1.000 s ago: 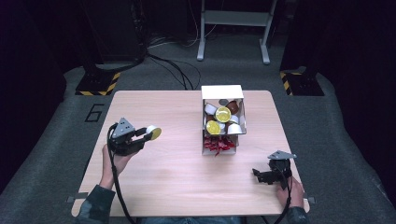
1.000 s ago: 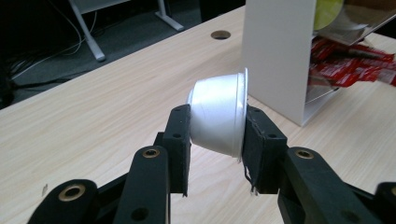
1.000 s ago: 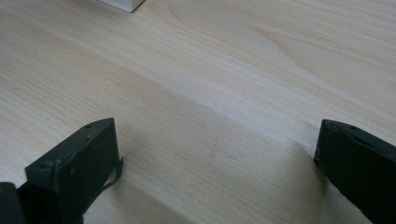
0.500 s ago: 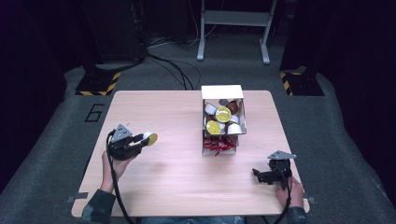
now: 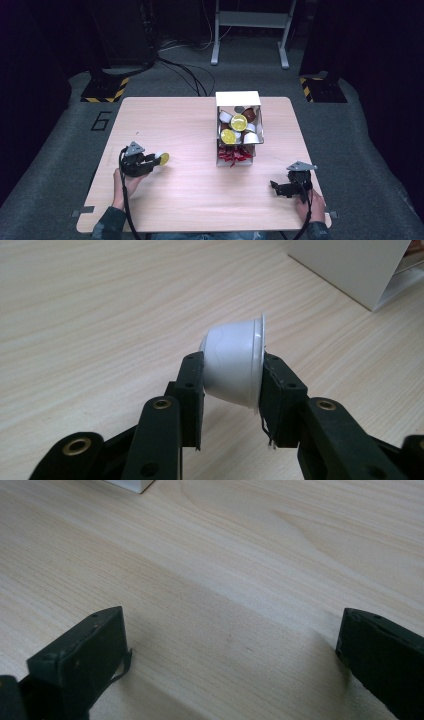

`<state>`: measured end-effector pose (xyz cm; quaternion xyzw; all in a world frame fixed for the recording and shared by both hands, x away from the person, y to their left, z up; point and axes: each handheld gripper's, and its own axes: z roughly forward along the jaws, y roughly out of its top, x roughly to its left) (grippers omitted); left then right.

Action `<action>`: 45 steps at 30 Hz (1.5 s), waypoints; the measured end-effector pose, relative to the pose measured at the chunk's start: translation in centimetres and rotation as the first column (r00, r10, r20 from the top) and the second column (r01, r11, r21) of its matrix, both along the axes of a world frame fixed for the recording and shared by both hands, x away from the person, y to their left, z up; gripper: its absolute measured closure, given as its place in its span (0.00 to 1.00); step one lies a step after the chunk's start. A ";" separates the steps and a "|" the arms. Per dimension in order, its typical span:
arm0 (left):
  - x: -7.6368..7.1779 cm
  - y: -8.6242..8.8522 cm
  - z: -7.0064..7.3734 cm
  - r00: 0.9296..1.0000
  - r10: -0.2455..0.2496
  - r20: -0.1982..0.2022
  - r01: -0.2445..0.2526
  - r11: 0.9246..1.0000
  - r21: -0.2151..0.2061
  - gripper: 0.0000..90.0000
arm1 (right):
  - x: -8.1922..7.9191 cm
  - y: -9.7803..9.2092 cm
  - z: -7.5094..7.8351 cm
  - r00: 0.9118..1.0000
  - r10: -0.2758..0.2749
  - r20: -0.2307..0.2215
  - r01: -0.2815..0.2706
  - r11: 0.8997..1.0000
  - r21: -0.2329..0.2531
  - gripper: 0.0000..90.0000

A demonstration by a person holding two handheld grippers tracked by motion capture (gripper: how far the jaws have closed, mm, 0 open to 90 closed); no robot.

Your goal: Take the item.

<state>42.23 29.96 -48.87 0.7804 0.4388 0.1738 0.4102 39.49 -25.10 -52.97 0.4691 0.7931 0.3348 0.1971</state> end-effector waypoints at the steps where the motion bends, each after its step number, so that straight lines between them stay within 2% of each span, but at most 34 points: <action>1: 0.0 0.0 -0.1 1.000 -0.001 -0.003 0.001 1.000 0.003 0.72 | 0.0 0.0 0.0 1.000 0.000 0.000 0.000 1.000 0.000 0.00; 4: 0.1 0.1 -0.6 1.000 0.005 -0.017 -0.006 1.000 -0.006 0.72 | 0.0 0.0 0.0 1.000 0.000 0.002 0.000 1.000 0.001 0.00; 8: 0.3 0.1 -1.5 0.998 0.004 -0.068 -0.005 1.000 -0.012 0.72 | 0.0 0.0 0.0 1.000 0.000 0.000 0.000 1.000 -0.001 0.00; 15: 0.5 0.2 -1.7 0.997 0.002 -0.083 -0.004 1.000 -0.020 0.71 | 0.0 0.0 0.0 1.000 0.000 0.002 0.000 1.000 0.001 0.00; 16: 0.5 0.2 -1.7 0.996 -0.004 -0.089 0.004 1.000 0.005 0.71 | 0.0 0.0 0.0 1.000 0.001 0.002 -0.001 1.000 0.000 0.00; 21: 0.5 0.2 -1.8 0.996 0.006 -0.094 -0.004 1.000 0.024 0.69 | 0.0 0.0 0.0 1.000 0.000 0.002 0.000 1.000 0.000 0.00; 22: 0.6 0.1 -1.9 0.996 0.015 -0.083 -0.013 1.000 0.023 0.68 | 0.0 0.0 0.0 1.000 0.000 0.002 0.000 1.000 0.000 0.00; 25: 0.5 0.2 -1.8 0.996 0.015 -0.088 -0.014 1.000 0.014 0.59 | 0.0 0.0 0.0 1.000 0.001 0.002 -0.001 1.000 0.000 0.00; 26: 0.5 0.3 -1.7 0.997 0.021 -0.078 -0.021 1.000 0.009 0.59 | 0.0 0.0 0.0 1.000 0.001 0.002 -0.001 1.000 0.000 0.00; 27: 0.4 0.4 -1.6 0.997 0.030 -0.075 -0.029 1.000 0.007 0.55 | 0.0 0.0 0.0 1.000 0.000 0.002 0.000 1.000 0.000 0.00; 28: 0.3 0.4 -1.6 0.997 0.040 -0.072 -0.040 0.999 -0.002 0.46 | 0.0 0.0 0.0 1.000 0.000 0.002 0.000 1.000 0.000 0.00; 29: 0.2 0.5 -1.5 0.996 0.049 -0.069 -0.049 0.999 -0.001 0.46 | 0.0 0.0 0.0 1.000 0.000 0.002 0.000 1.000 0.000 0.00; 31: -0.1 0.7 -1.3 0.996 0.064 -0.054 -0.065 0.998 -0.010 0.35 | 0.0 0.0 0.0 1.000 0.000 0.002 0.000 1.000 0.000 0.00; 32: -0.2 0.8 -1.2 0.996 0.064 -0.054 -0.064 0.998 -0.011 0.35 | 0.0 0.0 0.0 1.000 0.000 0.002 0.000 1.000 0.000 0.00; 33: -0.3 0.8 -1.2 0.997 0.067 -0.044 -0.067 0.998 -0.006 0.31 | 0.0 0.0 0.0 1.000 0.001 0.002 -0.001 1.000 0.000 0.00; 34: -0.6 0.9 -1.1 0.997 0.069 -0.038 -0.069 0.998 0.003 0.22 | 0.0 0.0 0.0 1.000 0.000 0.002 0.000 1.000 0.000 0.00; 35: -0.8 1.0 -1.0 0.997 0.065 -0.037 -0.065 0.998 0.013 0.22 | 0.0 0.0 0.0 1.000 0.000 0.002 0.000 1.000 0.000 0.00; 36: -1.5 1.1 -0.8 0.997 0.076 -0.018 -0.075 0.997 0.025 0.17 | 0.0 0.0 0.0 1.000 0.000 0.001 0.000 1.000 0.000 0.00; 37: -1.5 1.1 -0.8 0.997 0.076 -0.018 -0.075 0.997 0.025 0.16 | 0.0 0.0 0.0 1.000 0.000 0.001 0.000 1.000 0.000 0.00; 41: -3.5 2.0 -0.2 0.994 0.103 0.036 -0.104 0.994 0.043 0.13 | 0.0 0.0 0.0 1.000 0.001 0.002 -0.001 1.000 0.000 0.00; 45: -6.1 3.3 0.1 0.986 0.152 0.070 -0.156 0.986 0.062 0.08 | 0.0 0.0 0.0 1.000 0.000 0.002 0.000 1.000 0.000 0.00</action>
